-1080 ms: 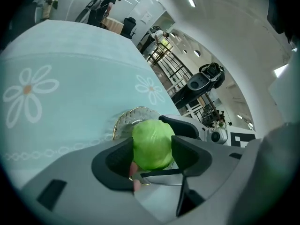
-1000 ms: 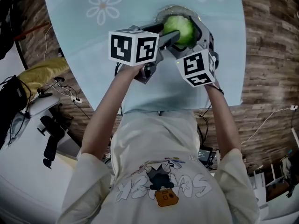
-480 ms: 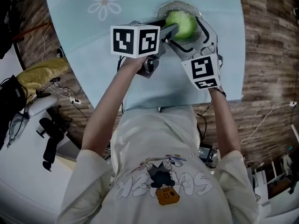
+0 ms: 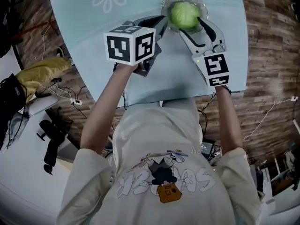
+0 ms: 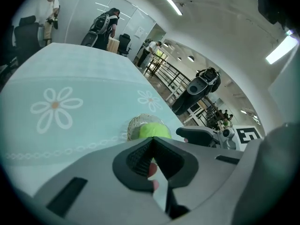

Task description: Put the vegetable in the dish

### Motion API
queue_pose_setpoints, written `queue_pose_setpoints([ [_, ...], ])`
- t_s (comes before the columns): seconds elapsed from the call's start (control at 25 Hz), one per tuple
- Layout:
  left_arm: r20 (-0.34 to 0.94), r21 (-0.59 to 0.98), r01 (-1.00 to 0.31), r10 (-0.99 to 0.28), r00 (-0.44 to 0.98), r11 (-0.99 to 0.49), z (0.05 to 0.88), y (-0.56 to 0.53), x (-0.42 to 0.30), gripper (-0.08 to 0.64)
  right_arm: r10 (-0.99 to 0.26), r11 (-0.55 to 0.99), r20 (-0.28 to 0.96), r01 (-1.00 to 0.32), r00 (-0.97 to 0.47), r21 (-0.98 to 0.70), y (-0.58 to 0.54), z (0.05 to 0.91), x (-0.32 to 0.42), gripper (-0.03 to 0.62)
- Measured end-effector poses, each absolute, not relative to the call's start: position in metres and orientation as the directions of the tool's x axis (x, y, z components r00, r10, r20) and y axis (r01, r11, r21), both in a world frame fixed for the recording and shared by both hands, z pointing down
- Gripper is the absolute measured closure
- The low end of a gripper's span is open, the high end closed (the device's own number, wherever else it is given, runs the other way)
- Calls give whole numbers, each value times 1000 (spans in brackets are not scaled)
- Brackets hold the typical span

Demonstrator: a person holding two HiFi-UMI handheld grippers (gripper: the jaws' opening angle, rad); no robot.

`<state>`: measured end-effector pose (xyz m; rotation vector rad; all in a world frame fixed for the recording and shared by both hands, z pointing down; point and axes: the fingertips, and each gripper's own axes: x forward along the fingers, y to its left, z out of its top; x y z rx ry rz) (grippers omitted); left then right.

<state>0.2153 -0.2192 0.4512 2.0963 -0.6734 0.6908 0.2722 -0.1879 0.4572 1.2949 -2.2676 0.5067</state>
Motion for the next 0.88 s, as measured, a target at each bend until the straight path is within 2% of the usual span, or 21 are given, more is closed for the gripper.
queue_pose_setpoints([
  [0.2, 649, 484, -621, -224, 727, -616, 429, -204, 199, 552, -706, 480, 570, -876, -420, -49, -176, 441, 260, 350],
  [0.48, 665, 398, -599, -232, 710, -695, 415, -172, 159, 554, -717, 481, 566, -877, -407, -21, -156, 421, 225, 481],
  [0.88, 603, 383, -599, -301, 739, -703, 377, -138, 94, 554, -739, 453, 537, -890, -407, -51, -132, 379, 168, 514],
])
